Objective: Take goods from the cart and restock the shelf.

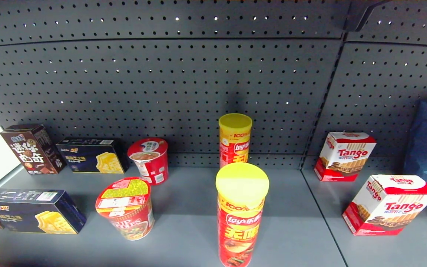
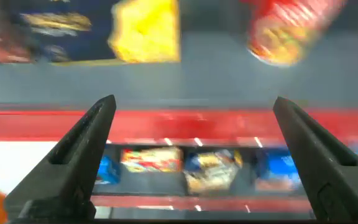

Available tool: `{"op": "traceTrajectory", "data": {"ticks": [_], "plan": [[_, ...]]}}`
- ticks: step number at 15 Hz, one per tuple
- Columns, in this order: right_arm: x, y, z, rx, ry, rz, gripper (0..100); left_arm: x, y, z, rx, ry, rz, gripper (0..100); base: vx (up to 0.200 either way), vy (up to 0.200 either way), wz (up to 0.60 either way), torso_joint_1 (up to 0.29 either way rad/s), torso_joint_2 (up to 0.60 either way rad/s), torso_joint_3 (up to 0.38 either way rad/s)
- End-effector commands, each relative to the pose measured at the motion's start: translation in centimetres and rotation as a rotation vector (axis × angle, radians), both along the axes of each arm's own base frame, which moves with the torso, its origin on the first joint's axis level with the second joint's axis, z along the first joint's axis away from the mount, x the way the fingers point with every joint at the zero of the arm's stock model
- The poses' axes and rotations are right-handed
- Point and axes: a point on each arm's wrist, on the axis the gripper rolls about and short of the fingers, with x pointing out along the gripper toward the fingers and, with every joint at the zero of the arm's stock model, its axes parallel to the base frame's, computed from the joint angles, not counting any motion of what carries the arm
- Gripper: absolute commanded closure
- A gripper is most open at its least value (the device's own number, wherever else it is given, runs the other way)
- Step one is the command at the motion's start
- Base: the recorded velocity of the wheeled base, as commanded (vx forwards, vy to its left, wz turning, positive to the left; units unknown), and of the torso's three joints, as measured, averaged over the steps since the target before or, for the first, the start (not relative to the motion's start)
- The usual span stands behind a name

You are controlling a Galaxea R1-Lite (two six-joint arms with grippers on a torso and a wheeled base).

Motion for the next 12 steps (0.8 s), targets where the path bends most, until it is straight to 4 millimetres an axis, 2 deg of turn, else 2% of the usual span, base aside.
{"op": "traceTrajectory", "data": {"ticks": [1,3,5,6,8,12], "plan": [[0.0,0.0,0.0,0.001,0.0,0.0,0,-2.16,-0.38,-0.23,0.034,-0.11,-0.068,0,0.0,0.0,0.0,0.0,0.0,0.0],[0.0,0.0,0.0,-0.001,0.0,0.0,0,-2.1,-0.34,-0.48,0.074,-0.132,-0.066,0,0.0,0.0,0.0,0.0,0.0,0.0],[0.0,0.0,0.0,0.001,0.0,0.0,0,-1.87,0.0,-0.93,0.086,-0.153,0.082,0,0.0,0.0,0.0,0.0,0.0,0.0],[0.0,0.0,0.0,0.001,0.0,0.0,0,-1.87,0.0,-0.96,0.072,-0.154,0.084,0,0.0,0.0,0.0,0.0,0.0,0.0],[0.0,0.0,0.0,-0.001,0.0,0.0,0,-2.45,-0.35,-1.07,0.08,-0.228,-0.12,0,0.0,0.0,0.0,0.0,0.0,0.0],[0.0,0.0,0.0,-0.001,0.0,0.0,0,-2.39,0.02,-1.11,0.047,-0.221,0.049,0,0.0,0.0,0.0,0.0,0.0,0.0]]}}
